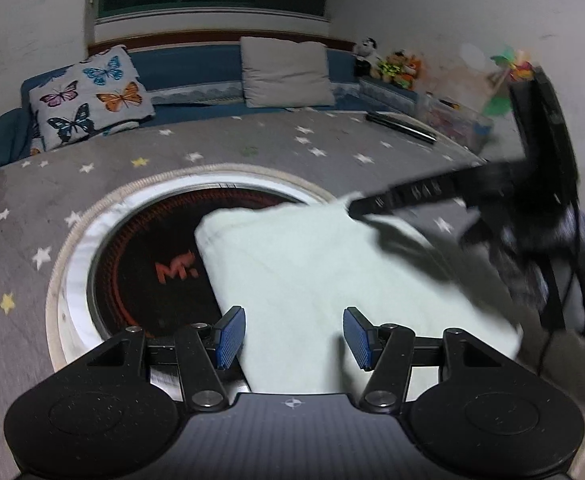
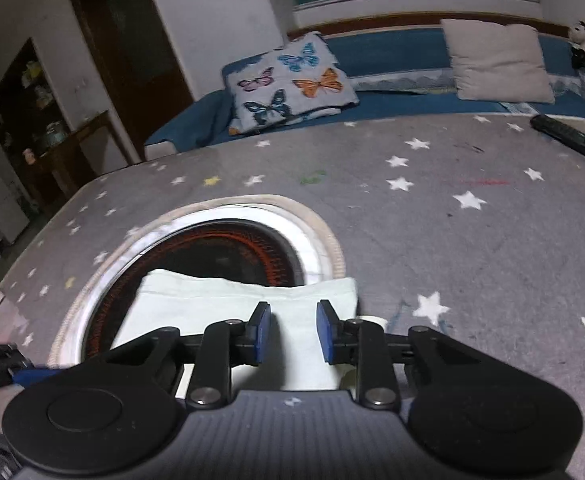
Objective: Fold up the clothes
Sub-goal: 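Lower the folded edge onto the shirt and open the right tool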
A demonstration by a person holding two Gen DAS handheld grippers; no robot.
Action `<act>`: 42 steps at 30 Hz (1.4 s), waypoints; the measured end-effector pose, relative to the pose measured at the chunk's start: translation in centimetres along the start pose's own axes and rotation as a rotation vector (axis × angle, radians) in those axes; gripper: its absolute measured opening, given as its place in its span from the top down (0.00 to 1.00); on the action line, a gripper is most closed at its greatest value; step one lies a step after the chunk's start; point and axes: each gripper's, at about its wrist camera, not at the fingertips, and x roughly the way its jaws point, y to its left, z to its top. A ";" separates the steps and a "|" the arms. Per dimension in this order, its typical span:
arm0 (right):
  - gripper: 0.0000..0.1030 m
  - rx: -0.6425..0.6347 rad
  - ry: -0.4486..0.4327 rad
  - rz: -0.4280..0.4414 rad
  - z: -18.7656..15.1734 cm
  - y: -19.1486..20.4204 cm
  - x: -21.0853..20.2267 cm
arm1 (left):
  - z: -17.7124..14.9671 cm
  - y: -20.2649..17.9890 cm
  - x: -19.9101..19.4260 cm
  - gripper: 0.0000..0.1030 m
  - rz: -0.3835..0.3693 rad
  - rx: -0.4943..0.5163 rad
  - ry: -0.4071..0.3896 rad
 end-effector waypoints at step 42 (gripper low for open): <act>0.67 -0.207 0.023 0.071 -2.7 4.0 -3.5 | 2.0 0.4 2.4 0.59 -0.005 -0.003 0.006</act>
